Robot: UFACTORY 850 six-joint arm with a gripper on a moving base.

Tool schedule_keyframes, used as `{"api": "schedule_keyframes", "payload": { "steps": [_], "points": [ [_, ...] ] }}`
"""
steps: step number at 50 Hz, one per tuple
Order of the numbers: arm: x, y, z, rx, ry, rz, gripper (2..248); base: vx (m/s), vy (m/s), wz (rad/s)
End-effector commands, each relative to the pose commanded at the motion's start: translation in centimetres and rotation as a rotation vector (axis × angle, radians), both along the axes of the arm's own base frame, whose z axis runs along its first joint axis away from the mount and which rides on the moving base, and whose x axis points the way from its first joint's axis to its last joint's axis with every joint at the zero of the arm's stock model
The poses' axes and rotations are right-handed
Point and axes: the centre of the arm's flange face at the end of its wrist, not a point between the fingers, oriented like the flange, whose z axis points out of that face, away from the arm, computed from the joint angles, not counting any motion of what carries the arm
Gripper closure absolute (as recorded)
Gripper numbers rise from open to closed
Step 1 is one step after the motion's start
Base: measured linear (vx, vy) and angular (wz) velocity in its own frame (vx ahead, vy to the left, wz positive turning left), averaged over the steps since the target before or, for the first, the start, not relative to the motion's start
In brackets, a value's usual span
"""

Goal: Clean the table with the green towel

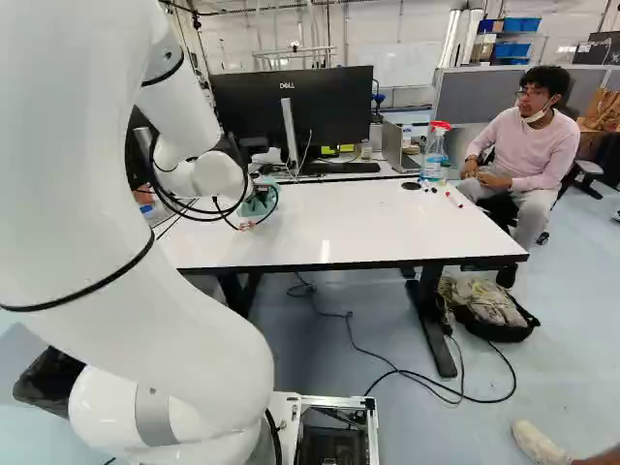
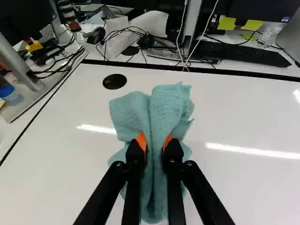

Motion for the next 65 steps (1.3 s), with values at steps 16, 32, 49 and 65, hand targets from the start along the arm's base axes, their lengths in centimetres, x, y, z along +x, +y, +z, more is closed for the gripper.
{"api": "schedule_keyframes", "payload": {
  "steps": [16, 32, 49, 65],
  "points": [
    [0.6, 0.1, -1.7, -0.005, 0.025, 0.0, 195, 0.0, 0.0, 0.0],
    [1.1, 0.2, -3.4, -0.012, 0.063, 0.0, 195, 0.0, 0.0, 0.0],
    [1.2, 0.2, -3.9, -0.014, 0.072, 0.0, 195, 0.0, 0.0, 0.0],
    [1.1, 0.2, -4.0, -0.018, 0.095, 0.0, 195, 0.0, 0.0, 0.0]
  ]
}}
